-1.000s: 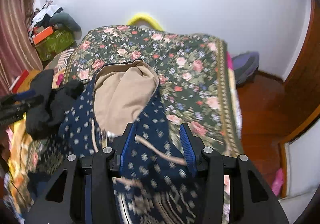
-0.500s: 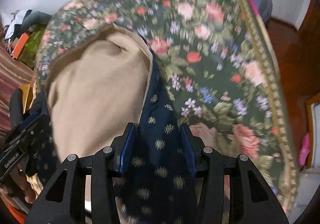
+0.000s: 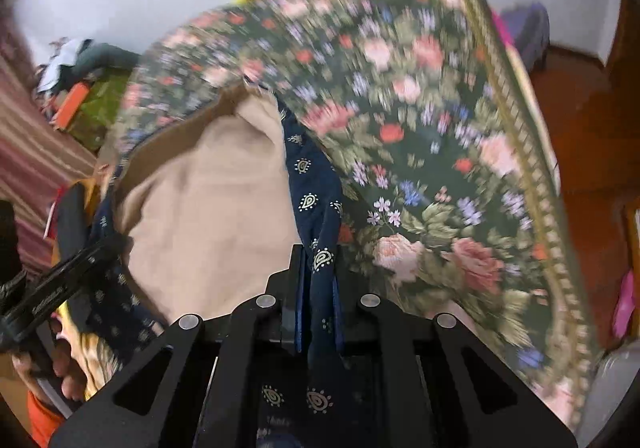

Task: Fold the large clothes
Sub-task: 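Grasp the hood edge with the right tool while the left tool grasps the hood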

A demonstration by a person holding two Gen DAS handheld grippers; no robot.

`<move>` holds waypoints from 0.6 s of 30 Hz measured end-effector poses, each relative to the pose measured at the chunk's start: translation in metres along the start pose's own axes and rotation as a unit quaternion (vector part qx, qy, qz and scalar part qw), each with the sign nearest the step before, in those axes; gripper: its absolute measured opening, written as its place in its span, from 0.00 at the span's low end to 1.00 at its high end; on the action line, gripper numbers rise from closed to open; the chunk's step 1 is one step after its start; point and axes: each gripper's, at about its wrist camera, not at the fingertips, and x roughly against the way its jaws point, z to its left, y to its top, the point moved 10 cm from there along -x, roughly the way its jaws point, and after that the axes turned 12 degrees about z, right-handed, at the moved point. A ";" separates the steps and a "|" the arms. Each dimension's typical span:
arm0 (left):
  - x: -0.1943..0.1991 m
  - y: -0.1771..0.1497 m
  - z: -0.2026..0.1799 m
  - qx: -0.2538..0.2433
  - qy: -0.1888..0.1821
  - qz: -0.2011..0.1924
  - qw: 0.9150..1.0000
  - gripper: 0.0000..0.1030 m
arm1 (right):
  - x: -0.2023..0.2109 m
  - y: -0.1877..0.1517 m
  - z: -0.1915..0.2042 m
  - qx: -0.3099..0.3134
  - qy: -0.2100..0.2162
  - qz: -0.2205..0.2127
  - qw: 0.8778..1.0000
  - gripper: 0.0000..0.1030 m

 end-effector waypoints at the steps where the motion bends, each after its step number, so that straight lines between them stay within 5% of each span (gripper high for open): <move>1: 0.014 -0.006 -0.007 -0.014 0.006 -0.008 1.000 0.10 | 0.015 -0.006 0.004 0.009 -0.001 -0.012 1.000 0.09; 6: 0.076 -0.045 -0.038 -0.072 0.011 -0.037 0.997 0.10 | 0.072 -0.045 0.028 0.060 0.001 -0.068 0.996 0.09; 8: 0.097 -0.068 -0.047 -0.089 0.012 -0.043 0.995 0.10 | 0.080 -0.064 0.031 0.081 -0.031 -0.083 0.993 0.09; 13: 0.123 -0.132 -0.056 -0.105 0.001 -0.043 0.994 0.10 | 0.079 -0.126 0.023 0.079 -0.029 -0.058 0.995 0.09; 18: 0.100 -0.185 -0.043 -0.100 0.024 -0.008 0.995 0.10 | 0.054 -0.167 0.008 0.077 -0.045 -0.020 0.996 0.09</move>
